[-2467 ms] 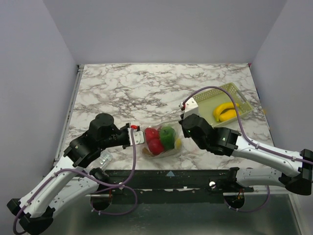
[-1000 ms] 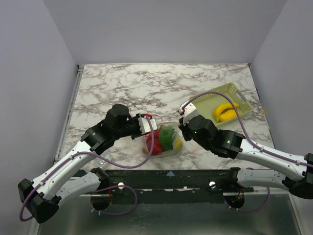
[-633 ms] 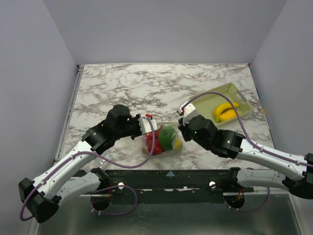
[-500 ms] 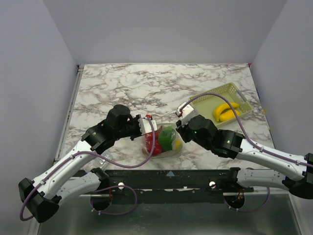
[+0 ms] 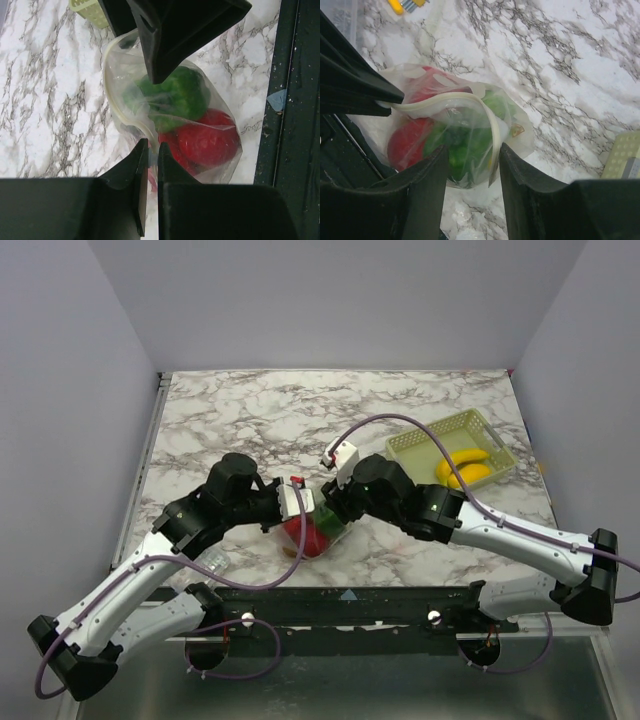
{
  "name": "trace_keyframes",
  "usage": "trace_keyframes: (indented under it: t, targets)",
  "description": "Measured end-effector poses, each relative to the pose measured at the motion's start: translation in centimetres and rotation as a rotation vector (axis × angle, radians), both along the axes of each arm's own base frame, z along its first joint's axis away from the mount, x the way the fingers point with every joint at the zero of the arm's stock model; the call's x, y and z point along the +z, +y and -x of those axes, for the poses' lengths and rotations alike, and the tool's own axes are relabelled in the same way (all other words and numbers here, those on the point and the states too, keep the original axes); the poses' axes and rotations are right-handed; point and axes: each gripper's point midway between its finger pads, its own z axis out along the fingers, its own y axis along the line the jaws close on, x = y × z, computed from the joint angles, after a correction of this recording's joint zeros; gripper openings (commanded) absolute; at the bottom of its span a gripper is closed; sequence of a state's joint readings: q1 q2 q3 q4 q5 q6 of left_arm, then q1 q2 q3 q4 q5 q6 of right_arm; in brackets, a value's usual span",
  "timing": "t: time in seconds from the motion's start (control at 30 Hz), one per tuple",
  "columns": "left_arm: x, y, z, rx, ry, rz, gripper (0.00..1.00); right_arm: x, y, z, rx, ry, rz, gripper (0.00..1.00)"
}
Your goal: Place the food in the zip-top bag and seal the zipper
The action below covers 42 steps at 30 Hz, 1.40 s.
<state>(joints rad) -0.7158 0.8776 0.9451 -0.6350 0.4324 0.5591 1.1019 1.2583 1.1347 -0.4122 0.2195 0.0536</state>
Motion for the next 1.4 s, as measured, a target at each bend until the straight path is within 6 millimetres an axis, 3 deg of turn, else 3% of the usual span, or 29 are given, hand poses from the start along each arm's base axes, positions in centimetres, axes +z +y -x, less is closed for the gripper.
trace_keyframes:
  t: [0.13, 0.4, 0.5, 0.6, 0.73, 0.77, 0.87, 1.0, 1.17, 1.4]
  targets:
    - [0.5, 0.3, 0.4, 0.001, -0.02, 0.017, 0.0, 1.0, 0.0, -0.4, -0.012, -0.019, 0.003, 0.62]
    - [1.0, 1.3, 1.2, 0.005, -0.092, 0.059, 0.0, 4.6, -3.4, 0.0, -0.052, -0.081, -0.042, 0.81]
    - [1.4, 1.2, 1.6, -0.013, -0.12, 0.074, 0.0, 5.7, -3.6, 0.9, -0.013, -0.082, -0.08, 0.81]
    - [1.7, 1.1, 1.7, -0.022, -0.132, 0.084, 0.0, 5.5, -2.1, 2.0, 0.085, -0.049, -0.087, 0.79]
    - [1.7, 0.8, 2.0, -0.037, -0.134, 0.083, 0.0, 4.1, 1.0, 2.7, 0.201, 0.016, -0.063, 0.67]
    - [1.7, 0.7, 2.1, -0.041, -0.134, 0.084, 0.0, 3.0, 1.7, 2.5, 0.208, 0.034, -0.037, 0.64]
    - [1.7, 0.6, 2.3, -0.05, -0.137, 0.084, 0.0, 1.3, 3.6, 2.8, 0.274, 0.088, -0.009, 0.47]
    - [1.7, 0.6, 2.4, -0.058, -0.142, 0.085, 0.0, 0.4, 4.7, 3.5, 0.343, 0.137, -0.008, 0.37]
    - [1.7, 0.6, 2.4, -0.059, -0.146, 0.085, 0.0, 0.6, 5.1, 4.4, 0.398, 0.158, -0.026, 0.01]
    - [1.5, 0.6, 2.2, -0.052, -0.147, 0.074, 0.0, 0.3, 5.0, 4.4, 0.395, 0.159, -0.023, 0.0]
